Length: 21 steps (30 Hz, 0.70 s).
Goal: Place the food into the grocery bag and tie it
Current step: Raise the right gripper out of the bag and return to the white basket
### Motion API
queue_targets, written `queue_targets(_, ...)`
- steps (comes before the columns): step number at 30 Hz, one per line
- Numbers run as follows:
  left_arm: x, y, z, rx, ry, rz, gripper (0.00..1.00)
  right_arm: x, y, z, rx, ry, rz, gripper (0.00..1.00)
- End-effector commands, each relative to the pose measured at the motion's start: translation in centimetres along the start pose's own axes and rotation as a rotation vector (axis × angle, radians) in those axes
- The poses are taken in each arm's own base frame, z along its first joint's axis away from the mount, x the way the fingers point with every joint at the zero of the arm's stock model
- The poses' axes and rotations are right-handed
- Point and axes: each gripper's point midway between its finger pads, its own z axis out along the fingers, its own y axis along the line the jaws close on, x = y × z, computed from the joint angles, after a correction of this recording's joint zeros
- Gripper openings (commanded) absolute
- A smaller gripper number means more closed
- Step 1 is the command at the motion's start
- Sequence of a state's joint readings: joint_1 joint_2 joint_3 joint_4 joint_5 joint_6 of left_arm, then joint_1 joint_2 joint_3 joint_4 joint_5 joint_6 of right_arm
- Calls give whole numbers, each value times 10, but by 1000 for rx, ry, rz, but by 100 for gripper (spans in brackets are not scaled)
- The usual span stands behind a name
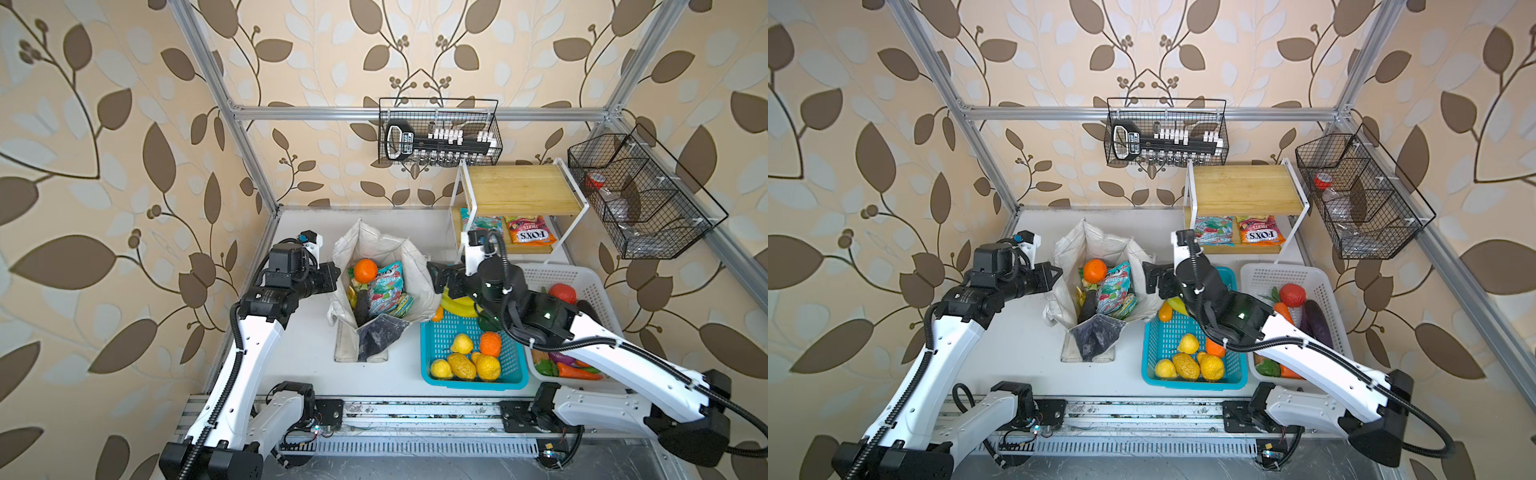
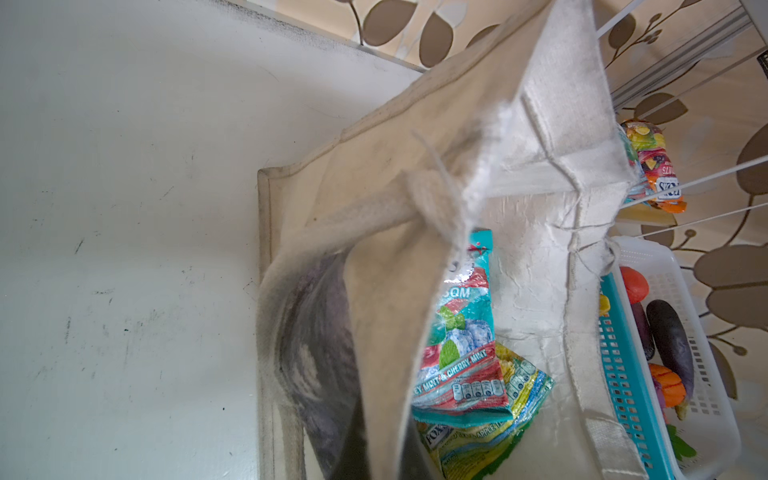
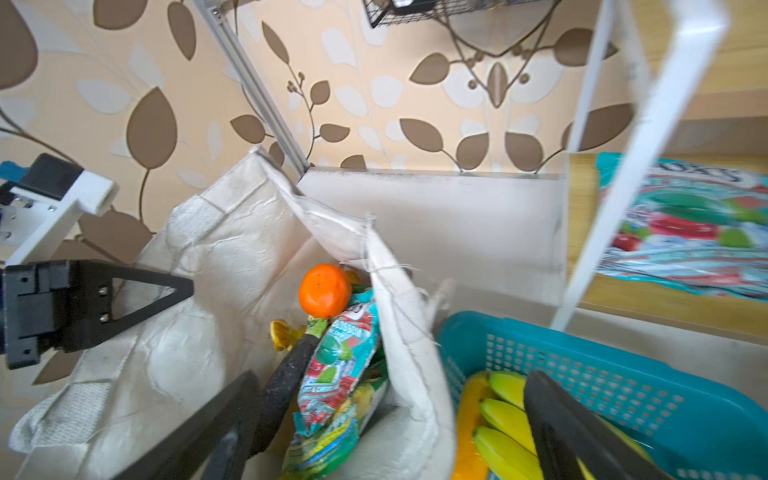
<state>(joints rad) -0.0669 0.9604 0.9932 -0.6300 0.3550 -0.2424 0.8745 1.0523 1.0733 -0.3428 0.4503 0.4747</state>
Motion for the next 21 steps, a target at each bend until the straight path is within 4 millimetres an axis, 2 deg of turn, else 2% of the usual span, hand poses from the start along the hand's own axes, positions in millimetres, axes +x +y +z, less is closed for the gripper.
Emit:
queue_targets(1, -10, -8, -6, 13, -31, 36, 0, 10, -49, -17, 123, 24, -32, 100)
queue_targets(6, -9, -9, -6, 17, -26, 35, 0, 15, -108, -42, 226, 23, 25, 100)
queue_targets(9, -9, -8, -7, 12, -33, 37, 0, 22, -138, -50, 294, 47, 61, 100)
queue_targets(13, -9, -11, -6, 28, -27, 33, 0, 35, -169, -51, 364, 82, 114, 100)
queue_targets(18, -8, -13, -6, 42, -19, 30, 0, 53, -215, -55, 543, 143, 147, 98)
queue_targets(21, -9, -14, -6, 49, -24, 30, 0, 64, -231, -48, 591, 159, 138, 92)
